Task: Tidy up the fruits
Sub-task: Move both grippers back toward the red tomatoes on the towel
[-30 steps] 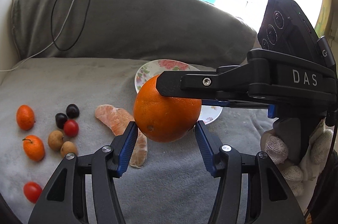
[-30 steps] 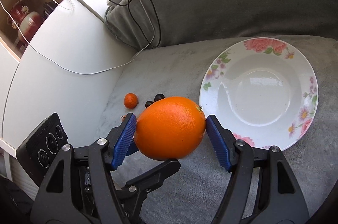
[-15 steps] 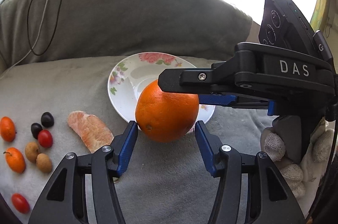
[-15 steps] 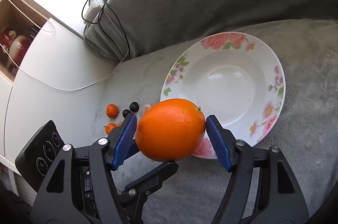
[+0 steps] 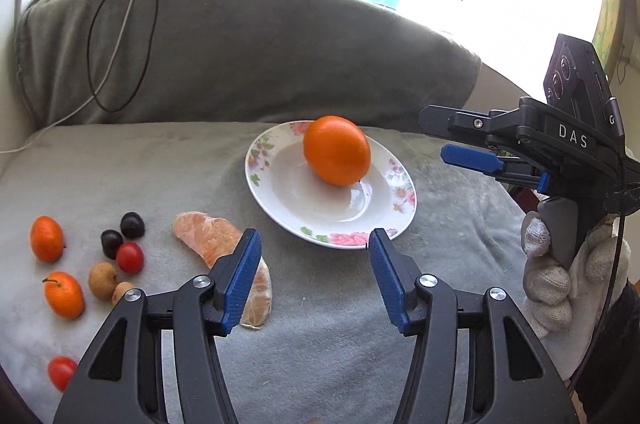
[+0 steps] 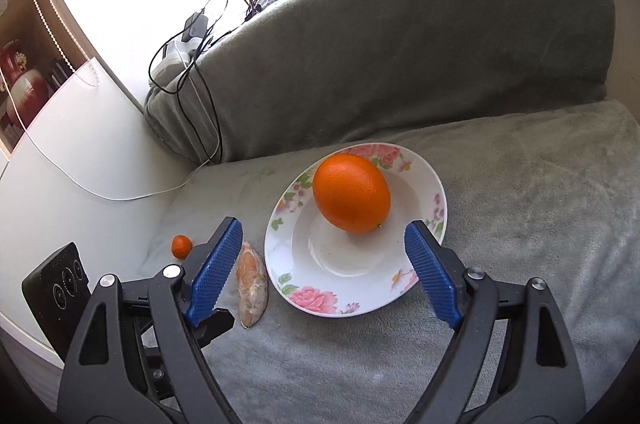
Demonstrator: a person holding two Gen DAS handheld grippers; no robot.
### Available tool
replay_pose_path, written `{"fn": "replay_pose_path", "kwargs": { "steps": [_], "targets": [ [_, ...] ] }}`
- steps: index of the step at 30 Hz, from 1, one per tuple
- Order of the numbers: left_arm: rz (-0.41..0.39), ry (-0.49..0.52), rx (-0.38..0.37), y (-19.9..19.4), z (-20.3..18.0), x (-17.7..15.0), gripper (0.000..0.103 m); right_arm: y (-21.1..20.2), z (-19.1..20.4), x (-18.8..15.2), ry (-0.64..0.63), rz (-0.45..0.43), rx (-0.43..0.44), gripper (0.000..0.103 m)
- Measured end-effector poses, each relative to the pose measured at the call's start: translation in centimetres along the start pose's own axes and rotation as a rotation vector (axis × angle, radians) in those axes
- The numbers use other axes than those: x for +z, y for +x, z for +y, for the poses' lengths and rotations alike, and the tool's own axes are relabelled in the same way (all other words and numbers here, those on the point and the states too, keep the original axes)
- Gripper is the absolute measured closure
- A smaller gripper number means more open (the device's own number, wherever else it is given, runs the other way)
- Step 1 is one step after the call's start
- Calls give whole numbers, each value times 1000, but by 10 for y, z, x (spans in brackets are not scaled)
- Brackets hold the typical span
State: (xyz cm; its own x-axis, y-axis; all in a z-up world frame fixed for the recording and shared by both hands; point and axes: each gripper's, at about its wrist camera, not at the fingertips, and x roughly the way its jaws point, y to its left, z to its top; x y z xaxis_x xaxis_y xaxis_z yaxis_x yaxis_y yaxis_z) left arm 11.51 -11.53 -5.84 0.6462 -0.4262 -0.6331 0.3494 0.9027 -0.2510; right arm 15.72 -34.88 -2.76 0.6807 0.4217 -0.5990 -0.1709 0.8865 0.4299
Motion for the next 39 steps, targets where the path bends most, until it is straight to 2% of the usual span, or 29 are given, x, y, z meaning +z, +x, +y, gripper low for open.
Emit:
{"fn": "replay_pose_path", "kwargs": {
  "steps": [5, 9, 13, 17, 20, 26, 39],
  "targets": [
    [-20, -7, 23, -12, 9, -1, 48, -12, 8, 0, -54, -49, -48, 17],
    [-51, -7, 64, -34, 21, -6, 47, -20, 17, 0, -78, -103, -75, 7],
    [-76, -23, 108, -52, 34, -14, 41, -23, 31, -2, -130, -128, -79, 6],
    [-92, -45, 154, -72, 51, -25, 37, -22, 46, -5, -177, -137, -68, 0],
    [-100, -59, 199, -84, 61, -34, 32, -18, 59, -10, -223, -126, -67, 0],
    [-112, -81, 252, -100, 81, -51, 32, -7, 82, -19, -291, -112, -47, 0],
    [-87, -162, 283, -106, 112, -78, 32, 42, 133, -37, -426, -8, 51, 0]
  ]
}}
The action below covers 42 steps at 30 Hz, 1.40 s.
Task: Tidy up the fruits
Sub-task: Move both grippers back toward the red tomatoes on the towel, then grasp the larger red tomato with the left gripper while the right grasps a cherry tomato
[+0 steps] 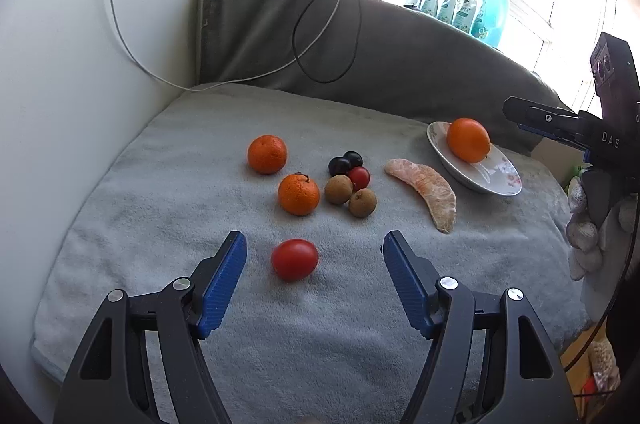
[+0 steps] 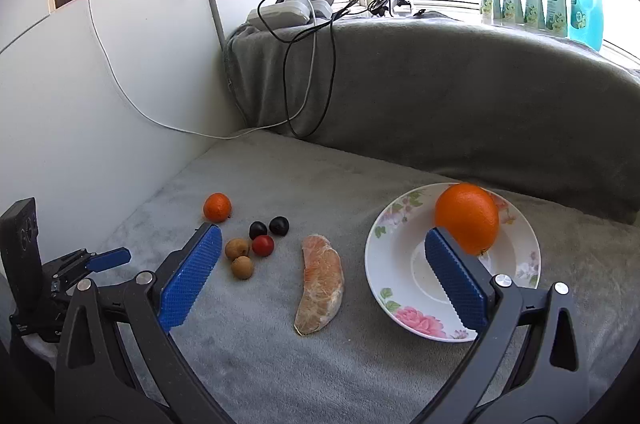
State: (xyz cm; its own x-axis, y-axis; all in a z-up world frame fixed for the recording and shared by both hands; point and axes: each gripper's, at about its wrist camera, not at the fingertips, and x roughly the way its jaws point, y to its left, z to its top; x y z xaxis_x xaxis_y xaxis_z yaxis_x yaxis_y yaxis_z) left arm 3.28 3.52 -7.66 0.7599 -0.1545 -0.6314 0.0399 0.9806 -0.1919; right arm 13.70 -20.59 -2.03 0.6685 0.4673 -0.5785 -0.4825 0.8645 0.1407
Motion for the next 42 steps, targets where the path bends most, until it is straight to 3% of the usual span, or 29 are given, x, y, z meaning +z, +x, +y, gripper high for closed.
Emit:
{"fn": "replay_pose_path", "kwargs": {
  "steps": [3, 6, 10, 14, 20, 42],
  "targets": [
    [9, -19, -13, 4, 6, -3, 34, 16, 10, 1, -8, 39, 30, 0],
    [25, -34, -25, 10, 10, -5, 40, 33, 16, -1, 1, 90, 65, 7],
    [52, -41, -36, 18, 12, -8, 48, 57, 21, -3, 30, 163, 116, 21],
    [71, -55, -44, 23, 15, -8, 53, 83, 28, -4, 54, 245, 169, 43],
    [101, -73, -47, 33, 17, -8, 53, 121, 39, -7, 75, 341, 195, 55],
    [139, -89, -51, 50, 25, -12, 64, 157, 42, -16, 87, 414, 197, 64]
  ]
}}
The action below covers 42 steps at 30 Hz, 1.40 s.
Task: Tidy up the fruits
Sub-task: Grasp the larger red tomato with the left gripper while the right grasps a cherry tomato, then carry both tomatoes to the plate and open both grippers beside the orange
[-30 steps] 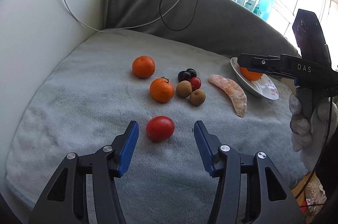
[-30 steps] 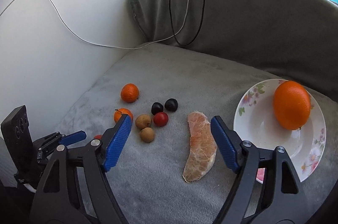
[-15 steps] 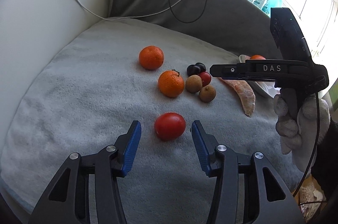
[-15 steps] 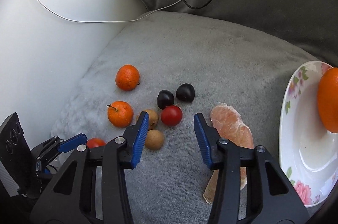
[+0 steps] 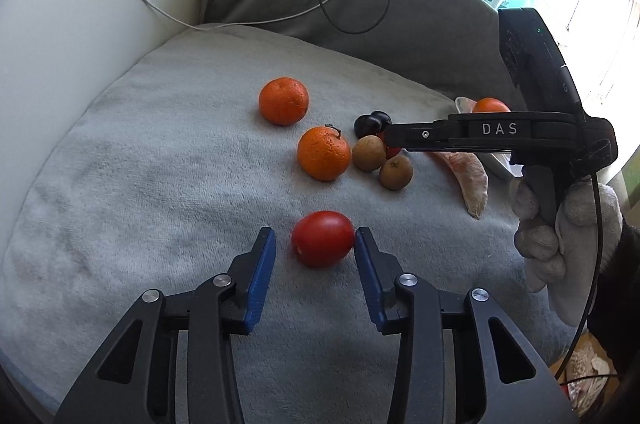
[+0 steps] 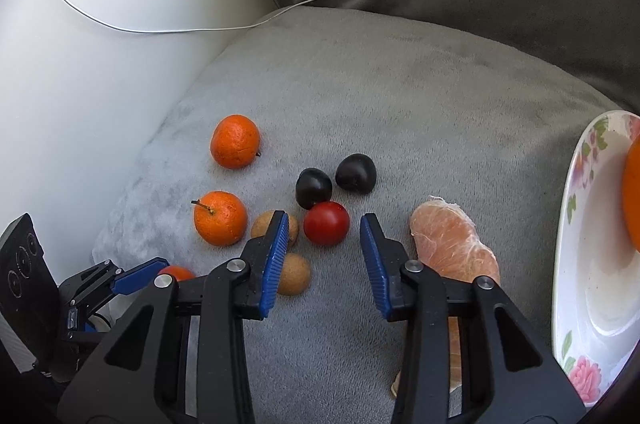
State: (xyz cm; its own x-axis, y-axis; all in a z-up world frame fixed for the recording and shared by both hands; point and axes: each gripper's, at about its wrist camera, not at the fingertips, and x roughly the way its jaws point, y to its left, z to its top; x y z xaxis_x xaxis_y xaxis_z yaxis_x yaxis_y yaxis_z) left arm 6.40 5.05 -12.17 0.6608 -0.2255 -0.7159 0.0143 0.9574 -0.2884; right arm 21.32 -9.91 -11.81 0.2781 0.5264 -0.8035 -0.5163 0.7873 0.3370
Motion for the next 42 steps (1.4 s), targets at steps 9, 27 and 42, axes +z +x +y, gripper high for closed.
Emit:
{"fn": "replay_pose_path", "kwargs": {
  "steps": [9, 27, 42],
  "targets": [
    [5, 1, -13, 6, -2, 4, 72, 6, 1, -2, 8, 4, 22, 72],
    [-16, -26, -22, -3, 1, 6, 72, -20, -2, -9, 6, -68, 26, 78],
    [-58, 57, -80, -3, -37, 29, 72, -110, -51, -40, 76, -235, -66, 78]
  ]
}}
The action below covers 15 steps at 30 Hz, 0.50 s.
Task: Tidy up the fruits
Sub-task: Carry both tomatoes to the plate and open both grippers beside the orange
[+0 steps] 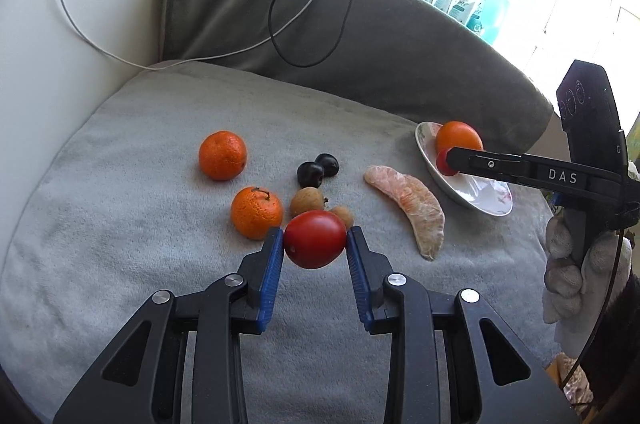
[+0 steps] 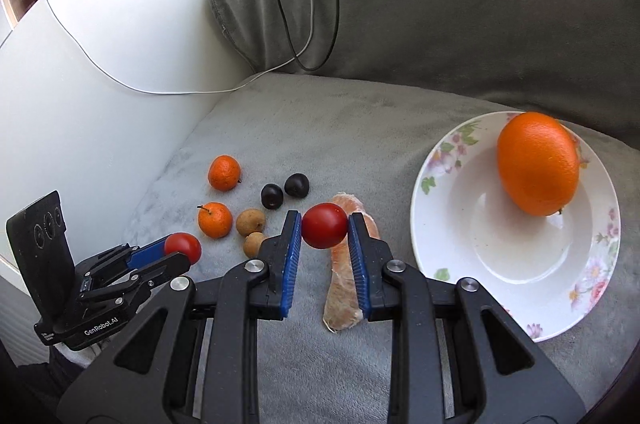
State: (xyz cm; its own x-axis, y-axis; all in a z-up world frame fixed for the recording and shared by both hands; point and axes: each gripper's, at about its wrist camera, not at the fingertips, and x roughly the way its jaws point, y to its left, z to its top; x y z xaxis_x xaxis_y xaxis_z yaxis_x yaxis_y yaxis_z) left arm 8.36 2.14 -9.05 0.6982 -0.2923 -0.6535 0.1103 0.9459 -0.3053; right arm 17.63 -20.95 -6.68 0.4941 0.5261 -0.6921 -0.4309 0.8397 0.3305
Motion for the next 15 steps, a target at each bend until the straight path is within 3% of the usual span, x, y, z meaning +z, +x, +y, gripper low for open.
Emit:
{"fn": "replay_pose_path", "kwargs": {
  "steps": [7, 15],
  "targets": [
    [-18, 39, -52, 12, -28, 19, 72, -41, -33, -11, 57, -63, -74, 78],
    [-21, 105, -109, 30, -65, 38, 72, -60, -60, -25, 101, -89, -143, 78]
  ]
}}
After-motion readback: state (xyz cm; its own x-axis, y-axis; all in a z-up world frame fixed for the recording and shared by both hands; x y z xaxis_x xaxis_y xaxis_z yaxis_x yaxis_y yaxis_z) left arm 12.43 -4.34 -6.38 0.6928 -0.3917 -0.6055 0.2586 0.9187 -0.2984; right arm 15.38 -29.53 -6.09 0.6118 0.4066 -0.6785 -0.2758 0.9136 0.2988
